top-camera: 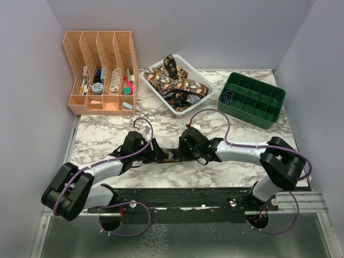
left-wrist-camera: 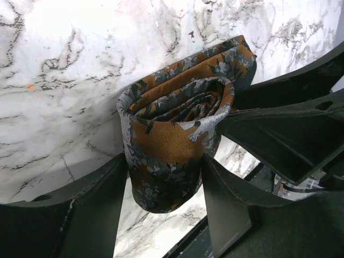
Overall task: Roll the ties
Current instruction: Roll the tie at the center of the board.
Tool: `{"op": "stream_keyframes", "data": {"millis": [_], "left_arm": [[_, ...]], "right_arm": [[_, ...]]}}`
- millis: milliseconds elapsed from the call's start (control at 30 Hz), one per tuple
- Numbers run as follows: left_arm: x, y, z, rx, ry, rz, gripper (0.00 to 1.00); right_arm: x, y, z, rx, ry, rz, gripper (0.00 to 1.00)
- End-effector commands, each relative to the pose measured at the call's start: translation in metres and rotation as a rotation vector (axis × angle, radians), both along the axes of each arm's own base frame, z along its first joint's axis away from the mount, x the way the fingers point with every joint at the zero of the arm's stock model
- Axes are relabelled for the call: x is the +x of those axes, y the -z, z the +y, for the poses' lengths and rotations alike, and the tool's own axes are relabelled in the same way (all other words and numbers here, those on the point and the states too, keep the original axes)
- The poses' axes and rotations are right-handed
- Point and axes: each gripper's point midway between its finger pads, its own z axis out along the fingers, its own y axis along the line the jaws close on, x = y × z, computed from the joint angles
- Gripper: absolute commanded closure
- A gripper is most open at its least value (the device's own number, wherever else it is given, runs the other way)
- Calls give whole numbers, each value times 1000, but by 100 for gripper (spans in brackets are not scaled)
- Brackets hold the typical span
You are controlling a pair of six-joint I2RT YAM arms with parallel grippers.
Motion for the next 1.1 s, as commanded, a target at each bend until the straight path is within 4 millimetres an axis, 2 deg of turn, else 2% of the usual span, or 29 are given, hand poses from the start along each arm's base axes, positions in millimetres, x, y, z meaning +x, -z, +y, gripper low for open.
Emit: {"op": "stream_keyframes", "data": {"millis": [0,200,300,433,567,667,833,1067], "left_arm": [[10,3,-1,41,-36,-34,44],[19,-5,-4,87,-51,-51,49],[22,-7,-1,128,-59,-54,50],[22,-3,4,197,-46,-31,49],[25,-2,5,254,-26,-31,50],[29,-7,1,302,-3,-44,50],[37,-10,-5,422,12,-50,50],[45,-17,-14,598,6,-94,51]], "right_arm": [[-2,18,-19,-83,12,31,47],[-2,13,-16,-64,-8,29,46],[-3,6,-10,-31,-37,34,42],[6,-19,-9,30,-31,4,30],[26,-45,-31,130,44,-8,25],[37,-40,-58,121,106,-5,24],[39,-12,-91,60,167,74,24],[32,3,-102,77,187,114,24]]}}
